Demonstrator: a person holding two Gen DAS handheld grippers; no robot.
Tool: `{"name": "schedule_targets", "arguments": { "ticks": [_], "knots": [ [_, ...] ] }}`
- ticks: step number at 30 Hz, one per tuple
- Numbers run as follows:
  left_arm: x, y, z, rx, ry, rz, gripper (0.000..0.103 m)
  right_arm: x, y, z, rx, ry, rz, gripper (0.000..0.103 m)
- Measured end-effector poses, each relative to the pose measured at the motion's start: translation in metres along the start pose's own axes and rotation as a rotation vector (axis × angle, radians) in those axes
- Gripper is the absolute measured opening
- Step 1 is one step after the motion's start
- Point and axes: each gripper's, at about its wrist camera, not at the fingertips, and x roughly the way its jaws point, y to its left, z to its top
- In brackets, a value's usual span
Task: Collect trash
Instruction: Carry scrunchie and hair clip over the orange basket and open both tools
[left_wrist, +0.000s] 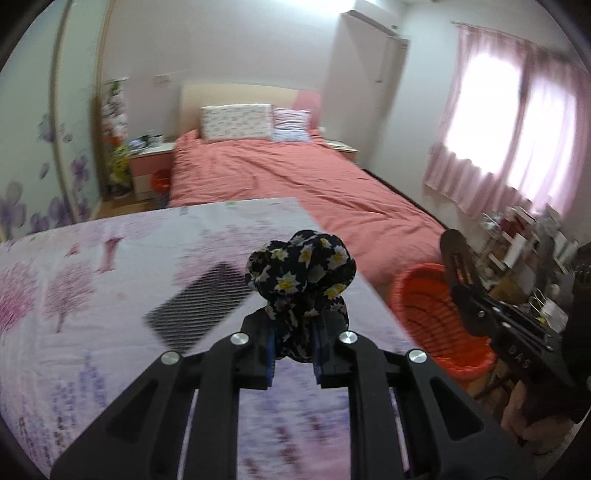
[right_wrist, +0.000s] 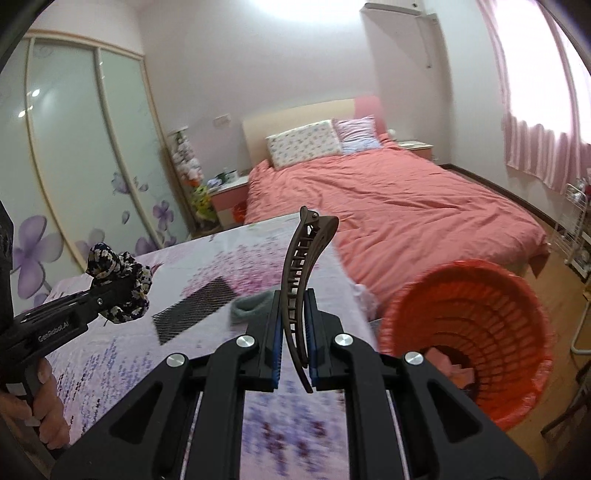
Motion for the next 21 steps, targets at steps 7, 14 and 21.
{"name": "schedule_targets", "arguments": {
  "ticks": [7, 14, 21],
  "knots": [
    [0.019, -0.074, 0.004, 0.088, 0.004, -0.105, 0.016, -0.016, -0.047, -0.001, 0.068, -0.034, -0.06, 0.011],
    [0.052, -0.14, -0.001, 0.144, 0.038, -0.207, 0.017, -0.019, -0.085, -0.003, 0.144, -0.05, -0.101, 0.011],
    [0.09, -0.187, -0.011, 0.202, 0.077, -0.262, 0.017, -0.014, -0.125, -0.01, 0.205, -0.039, -0.137, 0.011]
  ]
}}
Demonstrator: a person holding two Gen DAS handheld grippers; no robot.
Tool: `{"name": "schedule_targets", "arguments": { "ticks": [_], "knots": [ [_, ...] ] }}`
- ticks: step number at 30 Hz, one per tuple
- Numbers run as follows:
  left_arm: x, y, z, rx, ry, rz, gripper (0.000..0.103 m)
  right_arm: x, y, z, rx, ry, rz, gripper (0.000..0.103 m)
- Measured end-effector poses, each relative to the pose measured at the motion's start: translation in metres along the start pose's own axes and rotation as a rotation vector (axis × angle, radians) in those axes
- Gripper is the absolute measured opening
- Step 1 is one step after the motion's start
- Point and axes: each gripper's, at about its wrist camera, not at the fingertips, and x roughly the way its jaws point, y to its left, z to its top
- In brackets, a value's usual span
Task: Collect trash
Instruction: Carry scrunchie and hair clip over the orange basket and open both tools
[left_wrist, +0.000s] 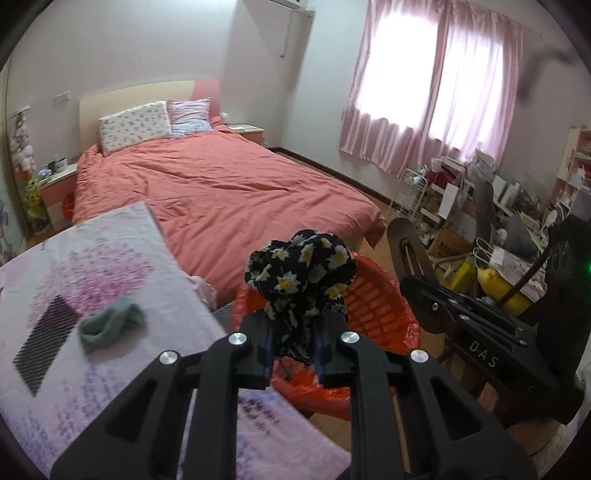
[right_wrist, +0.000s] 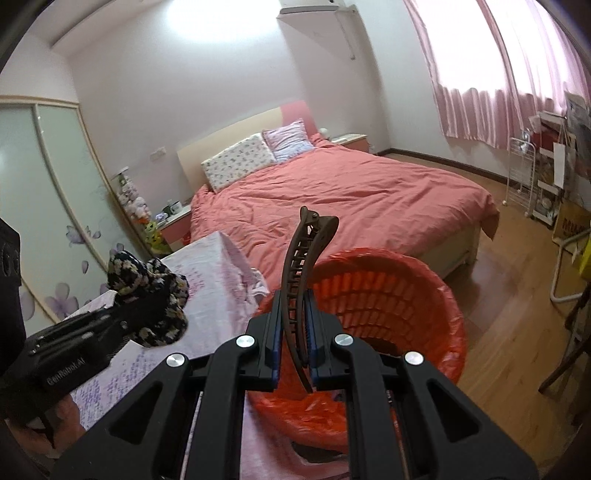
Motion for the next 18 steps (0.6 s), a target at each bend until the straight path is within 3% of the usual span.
{"name": "schedule_targets", "arguments": {
  "ticks": [10, 14, 18],
  "knots": [
    [0.068, -0.004, 0.001, 0.008, 0.088, -0.018, 0.026, 0.024, -0.033, 0.004, -0.001, 0.02, -0.04, 0.011],
    [0.082, 0.005, -0.004, -0.005, 0.111, 0.004, 0.044, 0.031, -0.037, -0.001, -0.007, 0.037, -0.057, 0.013],
    [0.085, 0.017, -0.008, -0.018, 0.116, 0.021, 0.055, 0.036, -0.04, -0.004, 0.01, 0.045, -0.061, 0.039]
  ]
}}
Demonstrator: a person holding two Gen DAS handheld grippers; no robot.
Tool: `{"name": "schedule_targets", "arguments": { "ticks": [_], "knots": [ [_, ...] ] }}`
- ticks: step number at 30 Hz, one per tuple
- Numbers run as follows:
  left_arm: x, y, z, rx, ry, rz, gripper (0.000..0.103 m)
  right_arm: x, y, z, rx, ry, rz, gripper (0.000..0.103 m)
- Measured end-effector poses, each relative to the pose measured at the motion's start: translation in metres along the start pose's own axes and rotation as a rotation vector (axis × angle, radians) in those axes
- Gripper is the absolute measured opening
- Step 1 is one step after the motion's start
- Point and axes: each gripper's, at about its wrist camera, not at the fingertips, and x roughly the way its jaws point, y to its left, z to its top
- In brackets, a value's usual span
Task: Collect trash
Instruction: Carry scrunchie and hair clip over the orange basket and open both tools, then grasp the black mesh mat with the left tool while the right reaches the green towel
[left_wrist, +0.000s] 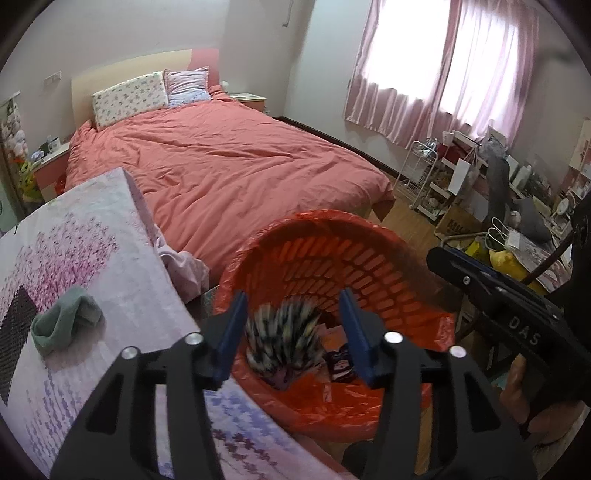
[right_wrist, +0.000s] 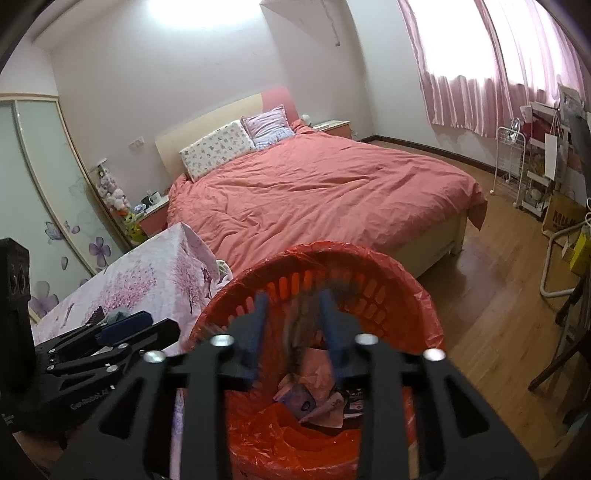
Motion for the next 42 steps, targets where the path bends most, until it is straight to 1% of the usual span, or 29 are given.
{"name": "schedule_targets", "arguments": {
  "ticks": [4, 7, 11, 14, 17, 19, 20, 23, 25, 27, 31, 34, 37, 40, 41, 42],
  "knots": [
    [-0.005, 0.011, 0.0, -0.007, -0.004, 0.028, 0.057, 0.001, 0.001, -0.002, 0.002, 0.008, -0.006, 0.039],
    [-0.014, 0.02, -0.003, 0.001, -0.023, 0.066, 0.057, -0.001, 0.004, -0.002, -0.007, 0.007, -0.012, 0.039],
    [-0.032, 0.039, -0.011, 0.007, -0.048, 0.132, 0.059, -0.004, 0.011, -0.002, -0.03, 0.002, -0.016, 0.039],
    [-0.047, 0.061, -0.019, -0.005, -0.062, 0.19, 0.061, -0.006, 0.02, -0.003, -0.05, -0.001, -0.012, 0.039],
    [-0.064, 0.096, -0.029, -0.039, -0.065, 0.251, 0.063, -0.008, 0.033, -0.007, -0.074, 0.002, -0.007, 0.039],
    [-0.073, 0.122, -0.038, -0.063, -0.064, 0.305, 0.065, -0.007, 0.042, -0.011, -0.094, 0.011, -0.001, 0.039],
    [-0.079, 0.141, -0.043, -0.085, -0.061, 0.349, 0.067, -0.006, 0.047, -0.013, -0.104, 0.015, 0.0, 0.039],
    [-0.09, 0.183, -0.052, -0.15, -0.051, 0.438, 0.07, -0.003, 0.067, -0.021, -0.137, 0.031, 0.009, 0.039],
    [-0.095, 0.219, -0.059, -0.204, -0.044, 0.514, 0.073, 0.0, 0.081, -0.027, -0.154, 0.046, 0.027, 0.039],
    [-0.095, 0.244, -0.063, -0.247, -0.03, 0.556, 0.074, 0.006, 0.096, -0.033, -0.169, 0.066, 0.049, 0.039],
    [-0.085, 0.278, -0.065, -0.317, 0.008, 0.574, 0.074, 0.016, 0.12, -0.042, -0.186, 0.102, 0.081, 0.039],
    [-0.076, 0.29, -0.067, -0.334, 0.035, 0.558, 0.074, 0.023, 0.14, -0.048, -0.208, 0.122, 0.102, 0.039],
    [-0.063, 0.295, -0.066, -0.341, 0.085, 0.538, 0.075, 0.027, 0.156, -0.05, -0.233, 0.135, 0.119, 0.039],
    [-0.062, 0.296, -0.065, -0.362, 0.078, 0.528, 0.075, 0.029, 0.169, -0.054, -0.254, 0.147, 0.133, 0.039],
    [-0.061, 0.295, -0.065, -0.355, 0.08, 0.534, 0.074, 0.03, 0.174, -0.056, -0.258, 0.149, 0.135, 0.039],
    [-0.06, 0.291, -0.066, -0.347, 0.08, 0.533, 0.07, 0.031, 0.178, -0.057, -0.264, 0.154, 0.138, 0.039]
  ]
}}
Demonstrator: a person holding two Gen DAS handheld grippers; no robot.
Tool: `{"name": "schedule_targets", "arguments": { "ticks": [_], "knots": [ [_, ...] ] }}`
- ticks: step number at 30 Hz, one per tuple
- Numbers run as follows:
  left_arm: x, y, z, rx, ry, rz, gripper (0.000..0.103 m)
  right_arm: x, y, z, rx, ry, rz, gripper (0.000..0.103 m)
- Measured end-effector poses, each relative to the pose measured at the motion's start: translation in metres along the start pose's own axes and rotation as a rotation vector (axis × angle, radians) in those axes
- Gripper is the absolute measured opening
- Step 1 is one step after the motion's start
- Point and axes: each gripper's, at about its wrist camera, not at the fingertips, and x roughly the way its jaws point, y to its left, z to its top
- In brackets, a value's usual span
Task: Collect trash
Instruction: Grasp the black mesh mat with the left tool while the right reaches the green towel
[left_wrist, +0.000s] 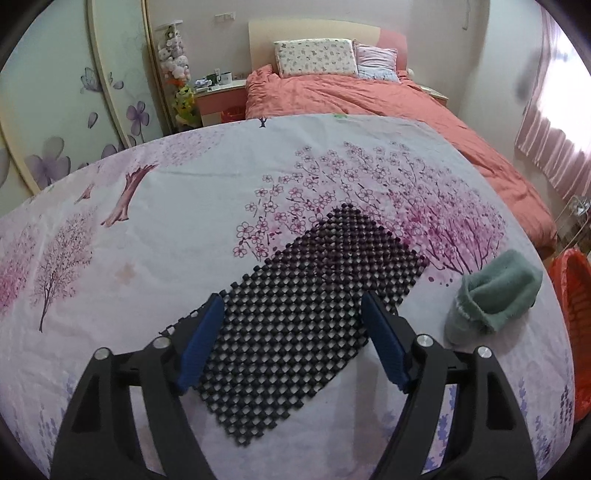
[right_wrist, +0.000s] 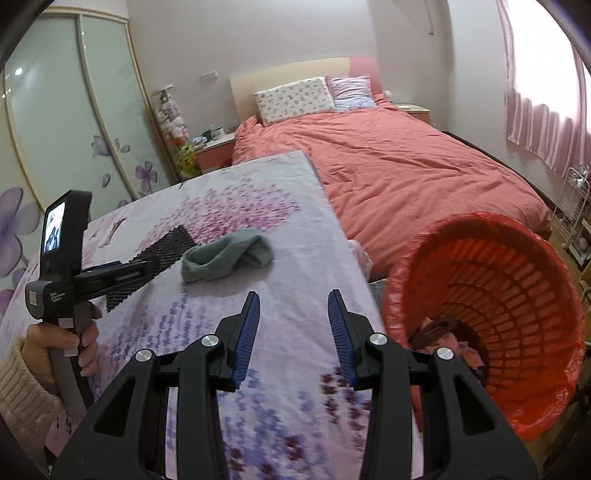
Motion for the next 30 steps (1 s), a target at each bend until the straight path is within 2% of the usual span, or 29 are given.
{"name": "schedule_targets", "arguments": {
  "ticks": [4, 7, 9, 12, 16, 26, 30],
  "knots": [
    [-0.001, 0.001, 0.0, 0.009, -0.007, -0.018, 0.06, 0.004, 0.01, -0.001, -0.007, 0.014, 0.005, 0.039],
    [-0.003, 0.002, 0.0, 0.007, -0.016, -0.015, 0.041, 0.006, 0.014, -0.001, -0.01, 0.022, 0.01, 0.039],
    [-0.005, 0.005, 0.0, 0.01, -0.022, -0.011, 0.021, 0.006, 0.018, -0.001, -0.017, 0.026, 0.011, 0.039],
    [-0.01, 0.016, -0.003, 0.004, -0.037, -0.03, 0.009, 0.011, 0.028, 0.0, -0.028, 0.031, 0.013, 0.039],
    [-0.019, 0.039, -0.011, -0.007, -0.052, -0.002, 0.008, 0.02, 0.041, 0.004, -0.04, 0.039, 0.025, 0.039],
    [-0.051, 0.114, -0.03, -0.052, -0.101, 0.135, 0.008, 0.049, 0.075, 0.015, -0.053, 0.045, 0.031, 0.039],
    [-0.06, 0.139, -0.036, -0.083, -0.111, 0.147, 0.008, 0.057, 0.088, 0.022, -0.071, 0.017, 0.0, 0.055]
  ]
}}
